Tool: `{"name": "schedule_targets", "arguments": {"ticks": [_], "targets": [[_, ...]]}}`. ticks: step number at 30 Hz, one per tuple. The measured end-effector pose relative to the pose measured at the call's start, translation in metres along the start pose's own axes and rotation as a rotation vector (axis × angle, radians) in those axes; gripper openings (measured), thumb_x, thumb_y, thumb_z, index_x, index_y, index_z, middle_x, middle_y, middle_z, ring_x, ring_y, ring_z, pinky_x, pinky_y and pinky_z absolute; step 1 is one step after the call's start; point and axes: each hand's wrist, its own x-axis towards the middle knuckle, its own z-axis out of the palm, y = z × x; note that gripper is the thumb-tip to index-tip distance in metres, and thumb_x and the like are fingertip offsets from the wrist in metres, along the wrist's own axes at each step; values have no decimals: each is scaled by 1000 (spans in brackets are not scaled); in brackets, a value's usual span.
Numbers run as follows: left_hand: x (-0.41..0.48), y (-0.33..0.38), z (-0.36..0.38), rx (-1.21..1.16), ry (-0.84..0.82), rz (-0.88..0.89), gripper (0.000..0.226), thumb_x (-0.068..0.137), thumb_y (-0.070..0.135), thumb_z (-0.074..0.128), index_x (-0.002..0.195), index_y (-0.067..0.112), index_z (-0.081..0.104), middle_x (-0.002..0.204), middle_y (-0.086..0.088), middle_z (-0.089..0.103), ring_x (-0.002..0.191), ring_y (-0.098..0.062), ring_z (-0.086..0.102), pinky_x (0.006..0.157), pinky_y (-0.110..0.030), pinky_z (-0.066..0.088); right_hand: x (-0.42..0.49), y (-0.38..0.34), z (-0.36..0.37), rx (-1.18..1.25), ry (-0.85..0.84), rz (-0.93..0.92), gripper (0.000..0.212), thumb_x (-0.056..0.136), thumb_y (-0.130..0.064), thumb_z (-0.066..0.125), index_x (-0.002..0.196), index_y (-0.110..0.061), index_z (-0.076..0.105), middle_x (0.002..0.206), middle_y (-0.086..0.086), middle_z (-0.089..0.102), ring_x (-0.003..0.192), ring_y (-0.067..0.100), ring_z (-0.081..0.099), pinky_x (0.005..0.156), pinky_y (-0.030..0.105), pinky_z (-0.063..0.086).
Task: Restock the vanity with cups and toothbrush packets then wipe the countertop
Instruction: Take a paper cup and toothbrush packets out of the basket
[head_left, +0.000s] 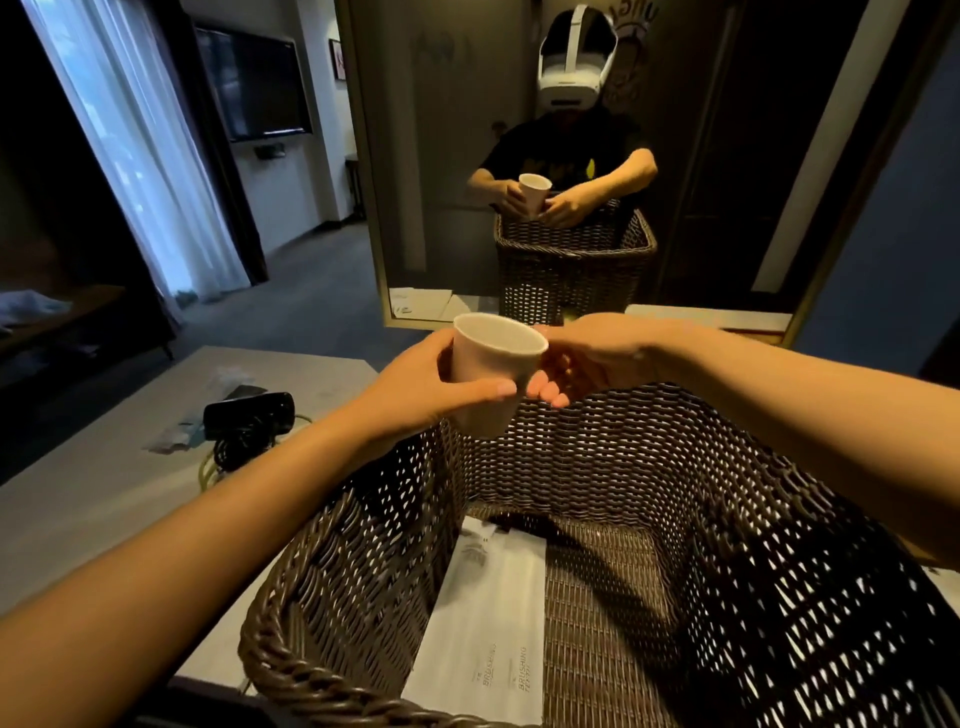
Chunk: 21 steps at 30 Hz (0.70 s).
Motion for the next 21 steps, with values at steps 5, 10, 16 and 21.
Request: {"name": "schedule_targets", "arguments": {"ticks": [5, 10, 16, 21], "targets": [[9, -2, -4, -65, 75, -21, 60, 53, 60, 67, 106, 46, 42, 96, 30, 52, 84, 12, 54, 53, 0, 41, 23, 69, 30, -213, 21, 245, 45, 95, -40, 41, 105, 1, 57, 91, 13, 64, 80, 20, 63, 79, 35, 53], [20, -9, -7, -135, 75, -60, 57, 50, 63, 69, 100, 48, 43, 94, 29, 53, 83, 10, 56, 53, -3, 44, 46, 117, 64, -366, -18, 476, 49, 85, -49, 54, 103, -4, 52, 92, 8, 56, 83, 20, 55, 77, 35, 49], [31, -22, -12, -231, 67, -69, 80, 44, 64, 69, 115, 35, 47, 102, 20, 57, 97, -2, 57, 68, -16, 49, 78, 163, 82, -490, 27, 451, 71, 84, -56, 50, 129, -2, 47, 127, 11, 50, 106, 20, 51, 92, 33, 41], [33, -24, -12, -193, 65, -64, 84, 48, 62, 67, 122, 33, 43, 96, 27, 51, 91, 4, 54, 64, -13, 46, 86, 202, 83, -427, 159, 301, 65, 78, -52, 62, 128, -12, 51, 134, 9, 46, 122, 26, 45, 106, 41, 38]]}}
